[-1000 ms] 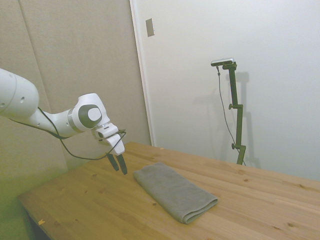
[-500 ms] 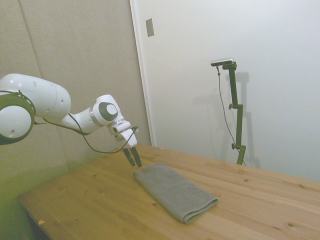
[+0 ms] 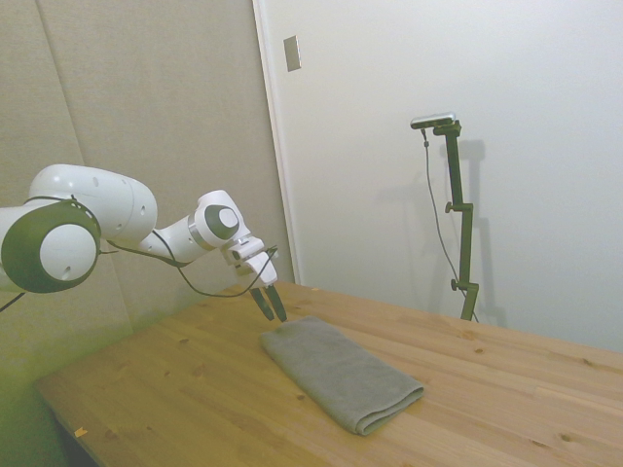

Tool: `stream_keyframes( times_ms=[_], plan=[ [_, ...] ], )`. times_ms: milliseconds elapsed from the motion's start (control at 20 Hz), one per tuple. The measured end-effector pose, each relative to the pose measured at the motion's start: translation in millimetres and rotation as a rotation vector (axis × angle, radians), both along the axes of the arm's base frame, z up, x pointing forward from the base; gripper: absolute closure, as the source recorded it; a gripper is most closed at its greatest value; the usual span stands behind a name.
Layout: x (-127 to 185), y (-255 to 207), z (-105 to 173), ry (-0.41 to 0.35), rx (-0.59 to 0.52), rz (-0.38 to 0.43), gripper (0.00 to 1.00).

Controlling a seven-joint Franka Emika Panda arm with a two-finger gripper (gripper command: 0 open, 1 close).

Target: Fold the towel

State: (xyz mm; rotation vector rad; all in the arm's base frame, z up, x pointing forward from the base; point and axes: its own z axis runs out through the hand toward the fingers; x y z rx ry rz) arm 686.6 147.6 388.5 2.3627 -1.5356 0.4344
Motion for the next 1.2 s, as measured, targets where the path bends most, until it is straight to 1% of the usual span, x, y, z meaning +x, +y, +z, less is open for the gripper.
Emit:
stream_keyframes(
  times_ms=[200, 350, 550, 850, 1100, 1200],
  plan=[
    [15, -3, -15, 0.006, -0.006, -0.011, 0.0],
    [21, -4, -18, 0.018, -0.011, -0.025, 0.0],
    [22, -2, -20, 0.052, -0.016, -0.042, 0.0],
    [30, -8, -32, 0.067, -0.014, -0.055, 0.0],
    [32, -12, -32, 0.074, -0.001, -0.058, 0.0],
    [29, -16, -34, 0.105, -0.017, -0.066, 0.0]
  ],
)
